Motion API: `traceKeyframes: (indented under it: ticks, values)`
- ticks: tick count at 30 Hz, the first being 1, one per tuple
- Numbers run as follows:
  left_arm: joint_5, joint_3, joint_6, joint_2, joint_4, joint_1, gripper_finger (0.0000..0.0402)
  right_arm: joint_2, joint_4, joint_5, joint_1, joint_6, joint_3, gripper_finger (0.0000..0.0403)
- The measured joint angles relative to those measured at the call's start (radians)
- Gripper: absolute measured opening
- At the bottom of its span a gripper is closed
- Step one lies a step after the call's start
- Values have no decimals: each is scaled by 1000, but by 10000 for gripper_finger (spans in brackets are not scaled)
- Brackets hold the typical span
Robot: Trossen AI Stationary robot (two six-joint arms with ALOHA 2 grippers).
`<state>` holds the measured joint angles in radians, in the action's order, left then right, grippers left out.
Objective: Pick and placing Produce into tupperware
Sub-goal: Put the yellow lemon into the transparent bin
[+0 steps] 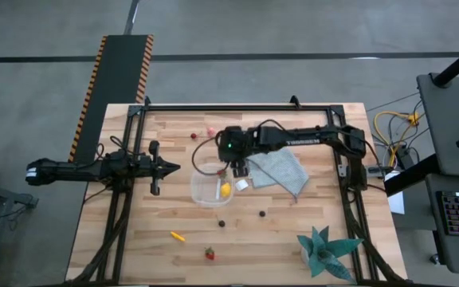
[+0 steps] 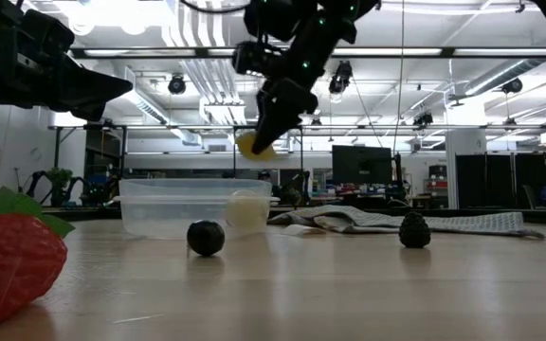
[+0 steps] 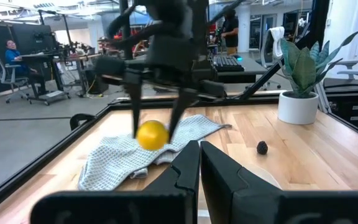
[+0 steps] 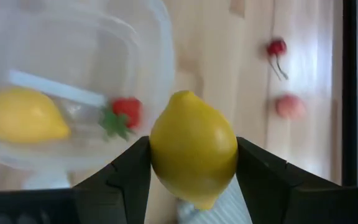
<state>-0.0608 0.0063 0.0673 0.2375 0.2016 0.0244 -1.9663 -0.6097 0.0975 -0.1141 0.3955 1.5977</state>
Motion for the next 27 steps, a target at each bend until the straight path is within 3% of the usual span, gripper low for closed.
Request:
traceKeyframes:
  ticks: [13,27]
  values:
    - [0,0,0,1,0,0,0,-43,182,-2,97,-85,-1,188]
    - [0,0,0,4,-1,0,0,-144,208,-71,119,-108,-3,188]
